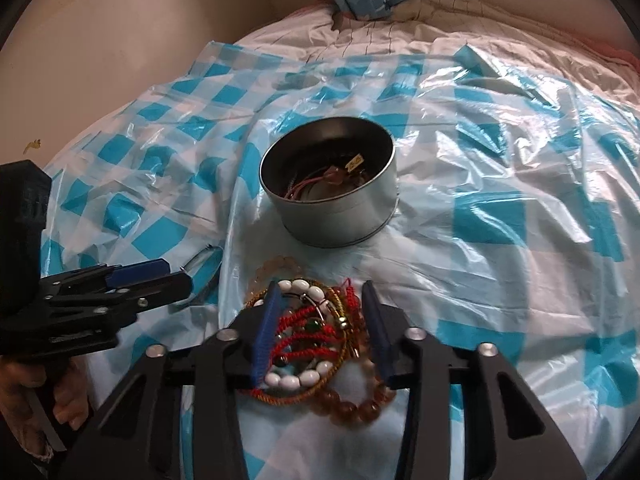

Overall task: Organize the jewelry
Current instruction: 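Grasp a red string with the right tool while the left tool lifts the silver bangle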

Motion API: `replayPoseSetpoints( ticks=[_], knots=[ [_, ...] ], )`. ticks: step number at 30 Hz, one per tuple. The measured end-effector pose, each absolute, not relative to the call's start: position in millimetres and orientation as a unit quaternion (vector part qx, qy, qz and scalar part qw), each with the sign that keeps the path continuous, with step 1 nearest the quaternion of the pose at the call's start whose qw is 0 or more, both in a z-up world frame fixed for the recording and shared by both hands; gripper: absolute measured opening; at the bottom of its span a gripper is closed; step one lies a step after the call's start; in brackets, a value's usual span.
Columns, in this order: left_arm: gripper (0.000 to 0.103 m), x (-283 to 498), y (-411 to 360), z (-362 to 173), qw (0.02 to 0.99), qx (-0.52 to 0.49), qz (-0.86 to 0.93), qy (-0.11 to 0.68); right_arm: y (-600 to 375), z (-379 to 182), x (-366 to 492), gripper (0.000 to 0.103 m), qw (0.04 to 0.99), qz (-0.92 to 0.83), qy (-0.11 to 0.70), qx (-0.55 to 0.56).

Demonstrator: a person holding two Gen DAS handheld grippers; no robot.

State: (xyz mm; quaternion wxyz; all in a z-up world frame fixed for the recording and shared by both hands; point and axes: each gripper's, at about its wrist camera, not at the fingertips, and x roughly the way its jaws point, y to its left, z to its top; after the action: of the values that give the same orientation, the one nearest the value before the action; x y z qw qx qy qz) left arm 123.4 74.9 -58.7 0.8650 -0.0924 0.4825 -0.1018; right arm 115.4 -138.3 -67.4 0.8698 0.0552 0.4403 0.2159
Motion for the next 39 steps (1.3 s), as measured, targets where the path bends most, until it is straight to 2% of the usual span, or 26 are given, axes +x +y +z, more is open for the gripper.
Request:
replayPoseSetpoints(
  ticks=[1,3,6,13,15,16,17,20,22,25,27,28,31,32,33,34,39],
  knots=[
    [0.052,122.9,76.3,-57.5,0.864,-0.101,-0.108,0.481,-137.4,-68.7,117.0,0.025,0.868,0.217,0.442,0.056],
    [0.053,122.8,78.3,-56.2,0.866,-0.102,-0.102,0.479,-138.1,-68.0,116.8,0.009,0.869,0.219,0.440,0.057],
    [0.053,126.0,78.3,-61.5,0.865,-0.089,-0.080,0.488,-140.0,-62.4,112.3,0.004,0.873,0.223,0.429,0.059],
    [0.053,137.9,73.6,-74.3,0.865,-0.036,-0.035,0.500,-172.0,-42.1,90.3,0.003,0.883,0.228,0.391,0.128],
    [0.044,140.3,71.0,-78.7,0.862,-0.031,-0.040,0.505,-185.0,-37.4,88.2,0.003,0.885,0.225,0.379,0.153],
    [0.031,140.2,70.5,-79.7,0.861,-0.028,-0.044,0.506,-189.0,-37.0,89.0,0.003,0.884,0.225,0.376,0.162],
    [0.025,140.0,67.9,-80.0,0.860,-0.020,-0.049,0.508,-192.5,-37.6,90.8,0.003,0.882,0.225,0.377,0.172],
    [0.017,138.9,66.5,-79.2,0.859,-0.015,-0.051,0.508,-190.1,-41.7,94.9,0.003,0.876,0.225,0.391,0.173],
    [0.016,138.3,66.9,-78.6,0.859,-0.018,-0.055,0.509,-183.5,-45.8,97.7,0.003,0.875,0.218,0.402,0.157],
    [0.016,138.6,66.8,-79.9,0.857,-0.016,-0.053,0.512,-170.2,-54.1,106.1,0.009,0.872,0.219,0.416,0.134],
    [0.016,139.5,67.9,-80.7,0.857,-0.022,-0.050,0.512,-161.9,-58.7,113.1,0.031,0.871,0.219,0.423,0.122],
    [0.017,140.1,68.1,-81.3,0.857,-0.023,-0.049,0.512,-157.6,-61.4,116.7,0.035,0.871,0.216,0.426,0.116],
    [0.017,142.4,69.0,-84.4,0.856,-0.026,-0.048,0.515,-147.8,-68.2,119.6,0.035,0.870,0.211,0.437,0.088],
    [0.017,143.0,68.1,-85.0,0.855,-0.023,-0.048,0.516,-145.6,-70.7,119.7,0.016,0.868,0.208,0.443,0.078],
    [0.016,143.0,66.4,-84.1,0.855,-0.017,-0.048,0.515,-144.5,-73.1,120.2,0.004,0.865,0.210,0.450,0.075],
    [0.007,142.7,65.2,-82.9,0.856,-0.014,-0.050,0.515,-146.5,-72.8,119.2,0.003,0.865,0.210,0.448,0.079],
    [0.005,134.3,62.7,-63.8,0.867,-0.020,-0.077,0.491,-167.7,-56.2,105.2,0.002,0.869,0.234,0.413,0.140]
  ],
)
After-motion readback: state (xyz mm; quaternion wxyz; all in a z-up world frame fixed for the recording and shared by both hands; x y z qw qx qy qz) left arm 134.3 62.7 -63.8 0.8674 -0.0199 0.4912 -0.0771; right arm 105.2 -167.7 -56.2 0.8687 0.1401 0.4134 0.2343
